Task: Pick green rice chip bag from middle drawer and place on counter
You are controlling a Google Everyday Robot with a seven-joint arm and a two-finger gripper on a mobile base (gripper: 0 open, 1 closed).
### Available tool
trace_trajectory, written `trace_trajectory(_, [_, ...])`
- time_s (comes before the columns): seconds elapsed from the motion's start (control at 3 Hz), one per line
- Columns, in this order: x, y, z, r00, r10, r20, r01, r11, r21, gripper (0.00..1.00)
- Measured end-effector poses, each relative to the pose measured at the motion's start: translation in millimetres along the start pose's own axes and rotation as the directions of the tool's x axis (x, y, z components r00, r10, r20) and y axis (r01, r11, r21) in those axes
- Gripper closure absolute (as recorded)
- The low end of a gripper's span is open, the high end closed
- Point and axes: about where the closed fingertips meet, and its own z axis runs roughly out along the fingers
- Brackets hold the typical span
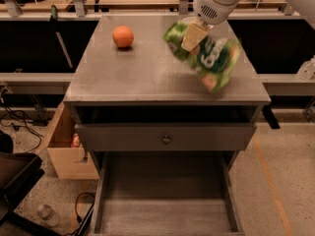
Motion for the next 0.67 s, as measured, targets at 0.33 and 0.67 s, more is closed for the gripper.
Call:
trace_trajectory(0.33, [-0.4, 0.7, 0.5, 1.0, -0.001, 0.0, 0.001, 1.0, -0.001, 0.0])
trace_trajectory(0.67, [-0.4, 0.7, 0.5, 1.0, -0.001, 0.0, 0.001, 1.0, -0.001, 0.0])
